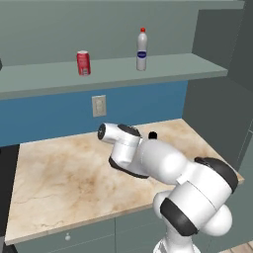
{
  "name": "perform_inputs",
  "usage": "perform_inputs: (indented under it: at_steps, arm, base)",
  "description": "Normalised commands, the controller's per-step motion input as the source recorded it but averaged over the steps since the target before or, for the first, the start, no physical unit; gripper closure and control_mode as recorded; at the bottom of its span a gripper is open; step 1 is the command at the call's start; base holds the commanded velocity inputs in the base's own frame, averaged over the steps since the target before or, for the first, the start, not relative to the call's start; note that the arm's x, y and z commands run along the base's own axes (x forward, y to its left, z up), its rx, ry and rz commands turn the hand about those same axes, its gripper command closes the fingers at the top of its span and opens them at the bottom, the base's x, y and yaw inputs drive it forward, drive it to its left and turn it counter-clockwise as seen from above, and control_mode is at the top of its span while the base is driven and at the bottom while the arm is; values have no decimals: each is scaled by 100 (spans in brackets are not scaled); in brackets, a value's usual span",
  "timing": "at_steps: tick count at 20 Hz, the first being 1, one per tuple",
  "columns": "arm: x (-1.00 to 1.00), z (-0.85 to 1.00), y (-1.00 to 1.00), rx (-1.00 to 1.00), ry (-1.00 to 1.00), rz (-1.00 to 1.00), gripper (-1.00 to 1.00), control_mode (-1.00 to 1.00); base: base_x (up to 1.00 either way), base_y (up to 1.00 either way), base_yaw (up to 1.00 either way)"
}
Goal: Sort all alcoholic drinks to one cabinet, and non-alcoholic drinks to the other.
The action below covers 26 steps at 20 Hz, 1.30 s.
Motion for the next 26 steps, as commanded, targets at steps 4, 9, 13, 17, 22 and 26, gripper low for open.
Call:
perform_inputs:
  at_steps: [4, 9, 13, 17, 22, 26]
  arm:
    - [0, -3, -13, 0, 0, 0, -100, -100]
    - [0, 0, -24, 0, 0, 0, -100, -100]
    - [0, 0, -17, 0, 0, 0, -100, -100]
    - [0, -6, -12, 0, 0, 0, -100, -100]
    - [8, -9, -2, 0, 0, -1, -100, -100]
    - [18, -8, 0, 0, 0, -1, -100, -100]
  base:
    - [0, 0, 0]
    - [0, 0, 0]
    - [0, 0, 0]
    - [0, 0, 0]
    - [0, 0, 0]
    - [0, 0, 0]
